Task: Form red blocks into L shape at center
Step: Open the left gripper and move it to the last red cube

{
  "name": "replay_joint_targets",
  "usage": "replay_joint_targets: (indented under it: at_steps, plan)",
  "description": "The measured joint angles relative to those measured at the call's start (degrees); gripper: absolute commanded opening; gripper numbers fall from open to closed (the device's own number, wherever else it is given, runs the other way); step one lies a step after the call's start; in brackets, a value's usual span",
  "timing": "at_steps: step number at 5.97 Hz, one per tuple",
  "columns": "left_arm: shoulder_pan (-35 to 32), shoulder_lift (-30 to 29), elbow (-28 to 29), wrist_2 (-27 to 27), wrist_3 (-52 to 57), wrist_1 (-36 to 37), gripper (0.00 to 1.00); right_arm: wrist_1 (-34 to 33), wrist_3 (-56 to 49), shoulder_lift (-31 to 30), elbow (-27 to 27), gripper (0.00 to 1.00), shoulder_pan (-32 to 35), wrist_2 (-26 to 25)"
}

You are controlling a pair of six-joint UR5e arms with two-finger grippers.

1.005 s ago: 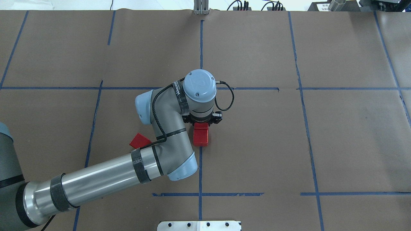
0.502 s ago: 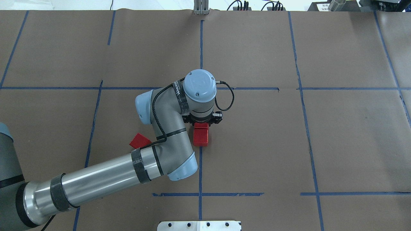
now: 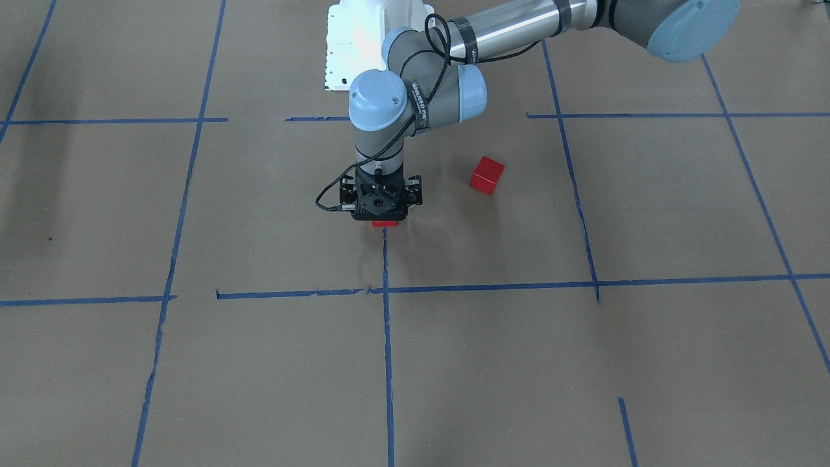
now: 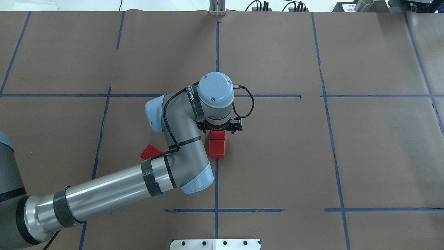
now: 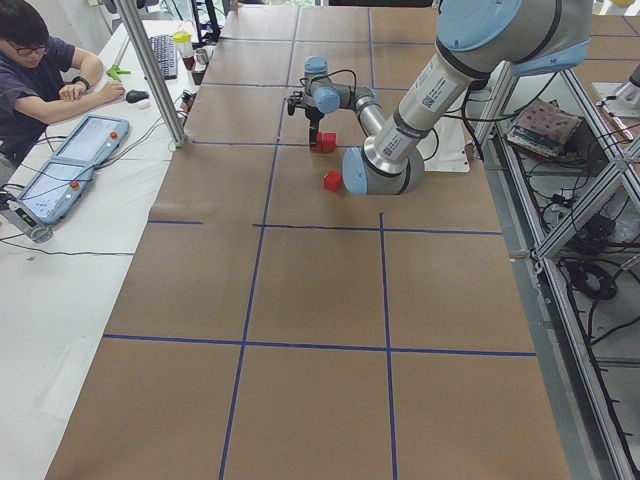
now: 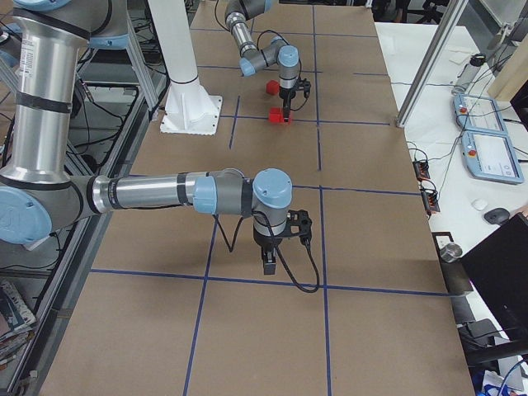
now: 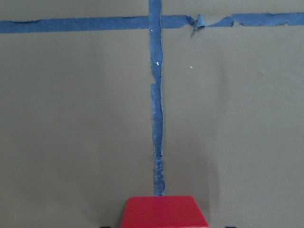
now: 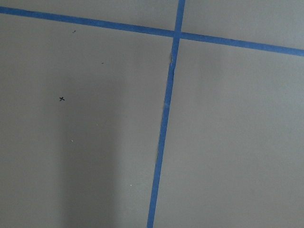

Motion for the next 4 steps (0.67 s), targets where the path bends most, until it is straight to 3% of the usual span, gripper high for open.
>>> replay_joint_targets:
  at_steps: [2,4]
  plan:
    - [-5.1,2.7,-5.2,-6.9,3.4,0.5,1.00,0.1,0.0,0.1,0.0,1.00,0.0,0.0]
    - [-8.5,13.3,-16.1,-10.9,10.8,0.6,1.00,0.0,0.0,0.1,-0.1,1.00,0.0,0.0]
